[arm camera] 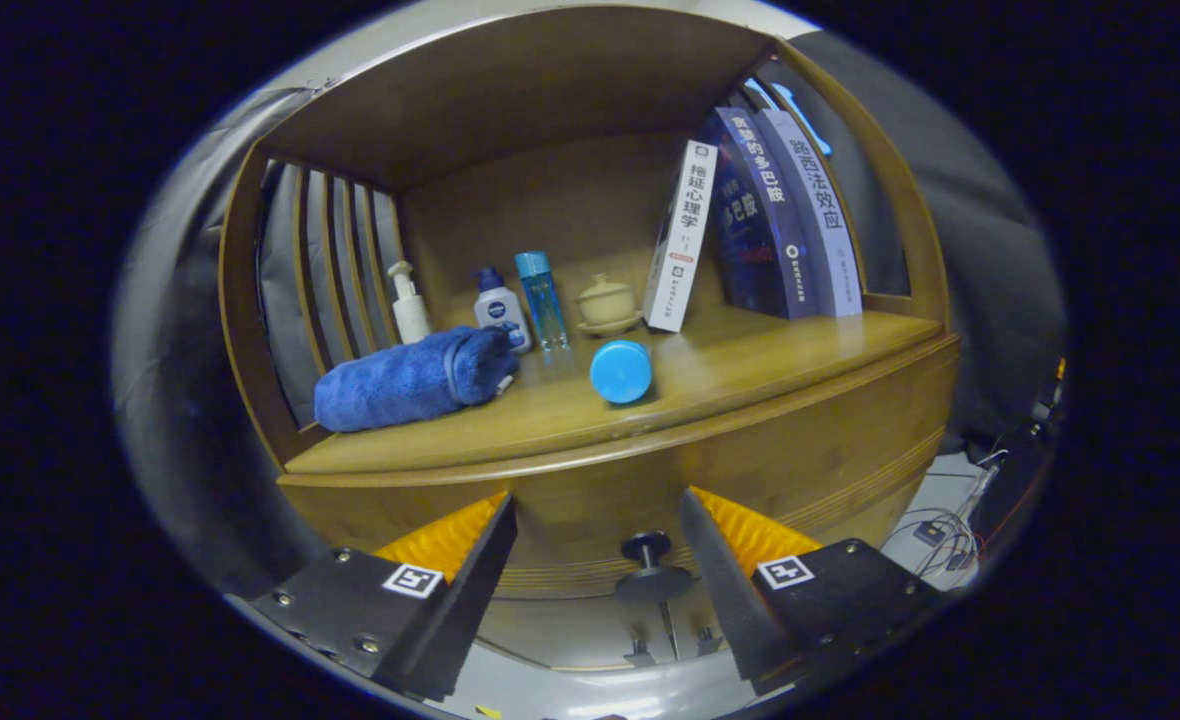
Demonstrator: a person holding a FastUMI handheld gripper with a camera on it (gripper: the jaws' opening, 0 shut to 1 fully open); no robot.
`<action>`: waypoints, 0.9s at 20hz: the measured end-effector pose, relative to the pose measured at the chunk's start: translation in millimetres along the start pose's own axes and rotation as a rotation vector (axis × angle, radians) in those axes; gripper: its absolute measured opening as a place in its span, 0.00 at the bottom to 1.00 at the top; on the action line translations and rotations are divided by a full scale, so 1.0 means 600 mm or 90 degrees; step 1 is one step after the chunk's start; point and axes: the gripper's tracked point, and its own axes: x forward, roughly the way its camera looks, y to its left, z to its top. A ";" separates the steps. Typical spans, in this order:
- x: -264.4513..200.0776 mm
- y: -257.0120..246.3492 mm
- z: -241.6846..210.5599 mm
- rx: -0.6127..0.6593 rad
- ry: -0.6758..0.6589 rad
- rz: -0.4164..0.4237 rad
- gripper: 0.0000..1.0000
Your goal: Pull open the drawer, take out the items inside it, and place them on the countertop above the cabinet.
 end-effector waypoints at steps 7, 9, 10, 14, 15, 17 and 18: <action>-0.100 0.037 0.070 -0.060 -0.067 0.047 0.90; -0.135 0.017 0.103 -0.068 -0.091 0.031 0.86; -0.154 0.007 0.121 -0.071 -0.102 0.027 0.86; -0.225 -0.040 0.187 -0.075 -0.146 0.022 0.73; -0.251 -0.044 0.200 -0.081 -0.161 0.036 0.73; -0.290 -0.086 0.217 -0.103 -0.175 0.012 0.72; -0.307 -0.113 0.221 -0.119 -0.174 -0.014 0.72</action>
